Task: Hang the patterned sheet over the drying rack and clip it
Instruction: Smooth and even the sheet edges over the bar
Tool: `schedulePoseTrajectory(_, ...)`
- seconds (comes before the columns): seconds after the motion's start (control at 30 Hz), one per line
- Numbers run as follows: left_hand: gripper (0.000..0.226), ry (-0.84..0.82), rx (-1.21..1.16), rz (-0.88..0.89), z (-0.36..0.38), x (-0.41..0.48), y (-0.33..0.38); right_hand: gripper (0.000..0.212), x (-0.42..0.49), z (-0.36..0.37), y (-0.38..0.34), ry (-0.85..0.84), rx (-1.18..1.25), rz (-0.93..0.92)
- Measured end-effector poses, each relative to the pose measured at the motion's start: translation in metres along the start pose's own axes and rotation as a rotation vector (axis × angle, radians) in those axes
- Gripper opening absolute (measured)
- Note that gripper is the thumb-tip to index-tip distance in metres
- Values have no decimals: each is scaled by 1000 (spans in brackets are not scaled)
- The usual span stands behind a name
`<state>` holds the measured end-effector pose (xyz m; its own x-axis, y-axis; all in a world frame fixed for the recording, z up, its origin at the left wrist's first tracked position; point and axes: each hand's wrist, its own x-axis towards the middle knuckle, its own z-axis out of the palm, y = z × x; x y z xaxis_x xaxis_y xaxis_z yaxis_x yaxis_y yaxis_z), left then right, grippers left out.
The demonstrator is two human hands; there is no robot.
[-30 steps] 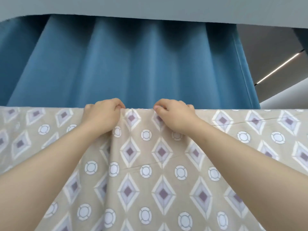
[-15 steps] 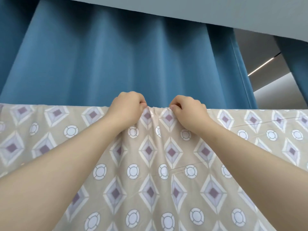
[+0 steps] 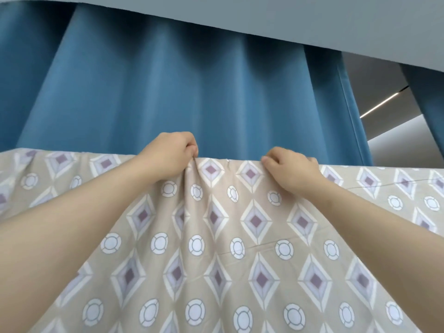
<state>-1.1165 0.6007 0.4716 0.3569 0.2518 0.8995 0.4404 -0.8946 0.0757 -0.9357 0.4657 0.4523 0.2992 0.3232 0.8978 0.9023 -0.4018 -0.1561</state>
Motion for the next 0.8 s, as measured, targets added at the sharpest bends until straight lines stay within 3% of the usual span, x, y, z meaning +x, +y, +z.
schedulePoseTrajectory(0.1,25,-79,-27,-18,6,0,3,34,-3,12,-16,-60,-27,-69)
schedulePoseTrajectory(0.23,32,-50,-155,-82,4,-2,-1,39,0,24,-51,-78,101,-166)
schedulePoseTrajectory(0.33,29,-68,-32,-92,1,-4,-10,39,3,30,-65,-85,84,-205)
schedulePoseTrajectory(0.63,19,-90,-45,-178,-15,-4,-18,33,8,36,-61,30,7,-146)
schedulePoseTrajectory(0.8,23,54,20,-119,3,-8,-16,33,4,44,-58,70,-8,-137)
